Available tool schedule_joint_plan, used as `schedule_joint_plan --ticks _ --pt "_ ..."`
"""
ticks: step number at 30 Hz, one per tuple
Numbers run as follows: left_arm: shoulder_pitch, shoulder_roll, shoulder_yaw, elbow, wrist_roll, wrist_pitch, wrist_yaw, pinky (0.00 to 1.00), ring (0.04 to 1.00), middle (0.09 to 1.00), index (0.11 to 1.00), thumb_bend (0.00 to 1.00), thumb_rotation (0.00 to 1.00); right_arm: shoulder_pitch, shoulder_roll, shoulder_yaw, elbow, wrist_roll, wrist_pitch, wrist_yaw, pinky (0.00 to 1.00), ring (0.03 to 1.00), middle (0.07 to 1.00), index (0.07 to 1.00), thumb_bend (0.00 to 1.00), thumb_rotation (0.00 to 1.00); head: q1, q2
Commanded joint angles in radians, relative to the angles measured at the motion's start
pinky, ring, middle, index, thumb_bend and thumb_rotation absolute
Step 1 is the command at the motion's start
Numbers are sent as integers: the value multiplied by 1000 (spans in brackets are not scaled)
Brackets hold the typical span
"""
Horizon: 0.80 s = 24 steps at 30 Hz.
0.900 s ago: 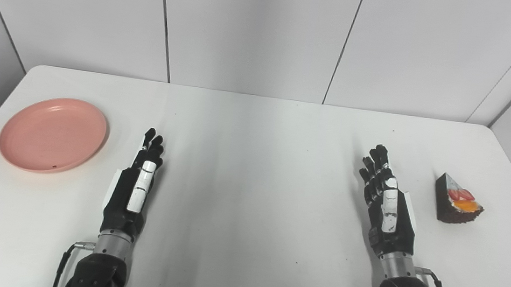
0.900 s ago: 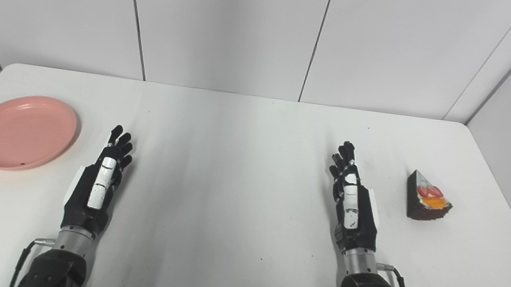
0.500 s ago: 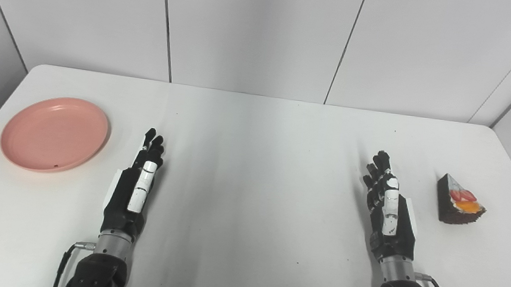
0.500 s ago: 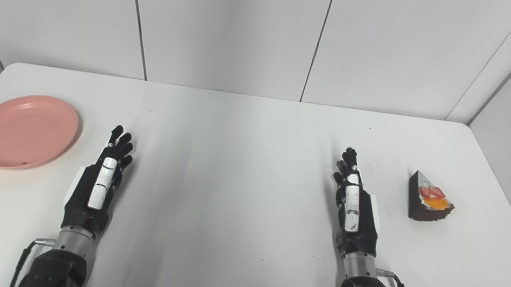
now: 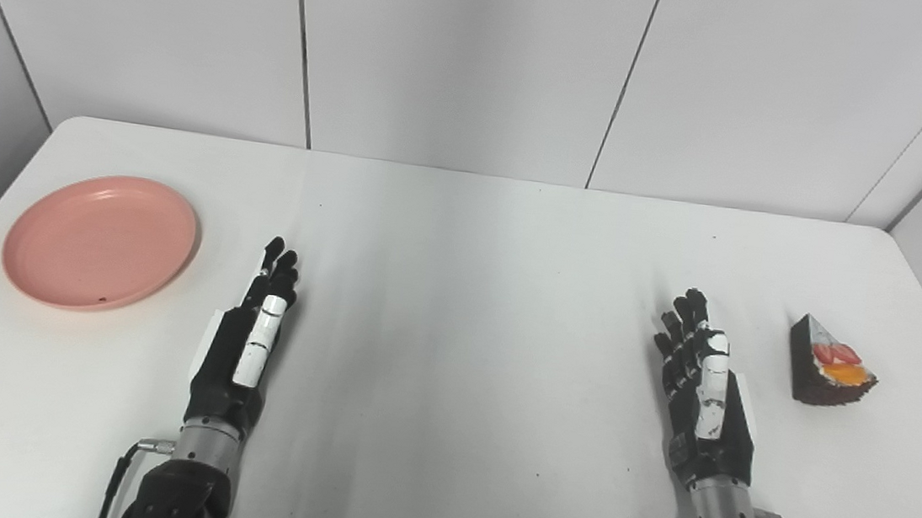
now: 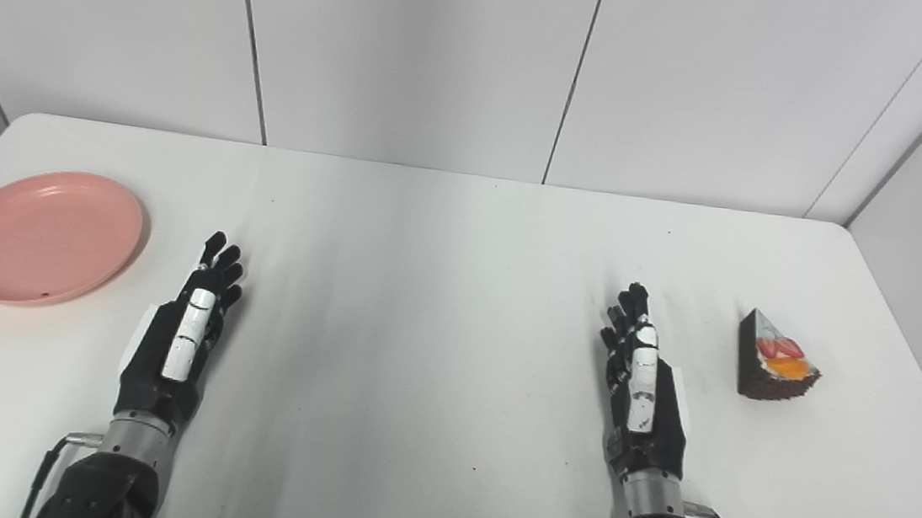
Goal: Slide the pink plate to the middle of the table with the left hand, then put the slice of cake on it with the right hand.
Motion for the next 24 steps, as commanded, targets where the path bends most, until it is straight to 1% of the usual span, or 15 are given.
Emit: schedule_joint_plan --ticks 1,4,8,12,13,14,15,16,17,18,19,20,21,23,24 --pt "-20 5 -4 -21 5 -19 -12 1000 1000 1000 1000 778 919 8 -7 3 4 -12 -25 9 990 985 979 969 866 1000 1 0" --pt "-18 6 -6 -25 4 -17 -15 1000 1000 1000 1000 776 920 7 -11 10 9 -32 -46 13 980 978 978 962 870 1000 0 0" --pt "-17 8 -8 -24 4 -17 -18 1000 1000 1000 1000 771 927 5 -15 15 14 -37 -51 20 978 975 976 958 879 994 3 -3" --pt "-19 2 -11 -12 8 -23 -16 1000 1000 1000 1000 773 919 -1 -18 7 36 -30 -67 28 979 971 972 957 871 988 26 -19" --pt "-20 -2 -13 -6 11 -26 -13 1000 1000 1000 1000 773 916 -4 -22 4 49 -28 -76 32 977 969 971 956 868 989 52 -32" --pt "-21 -5 -15 -3 12 -29 -11 1000 1000 1000 1000 770 912 -6 -25 2 58 -27 -83 35 975 969 972 957 865 991 52 -32" --pt "-23 -10 -17 6 14 -35 -8 1000 1000 1000 1000 768 910 -9 -31 0 73 -23 -91 40 973 969 972 957 863 992 83 -46" --pt "-25 -14 -19 13 16 -40 -6 1000 1000 1000 1000 749 911 -11 -35 -2 86 -19 -98 45 978 971 974 962 863 995 94 -51" --pt "-28 -18 -22 26 20 -50 -3 1000 1000 1000 1000 743 912 -15 -40 -5 101 -15 -106 51 979 972 975 964 863 996 125 -67" --pt "-30 -21 -25 35 23 -58 -2 1000 1000 1000 1000 735 913 -17 -44 -7 111 -11 -111 56 980 972 975 965 862 997 125 -67" --pt "-33 -25 -30 50 34 -69 3 1000 1000 1000 1000 726 918 -21 -50 -10 128 -7 -122 63 983 975 976 967 854 999 152 -85" --pt "-35 -27 -35 59 45 -77 9 1000 1000 1000 1000 732 928 -24 -54 -13 141 -2 -131 69 988 977 979 972 851 1000 152 -85" --pt "-38 -31 -38 72 55 -85 14 1000 1000 1000 1000 735 938 -28 -59 -16 157 2 -142 76 989 976 979 973 845 1000 175 -103" --pt "-45 -41 -42 97 70 -100 25 1000 1000 1000 1000 734 948 -36 -67 -20 189 7 -160 87 991 977 982 977 837 1000 197 -122" --pt "-49 -46 -44 111 76 -110 29 1000 1000 1000 1000 732 950 -40 -72 -23 203 10 -166 91 988 975 982 978 838 1000 216 -139"
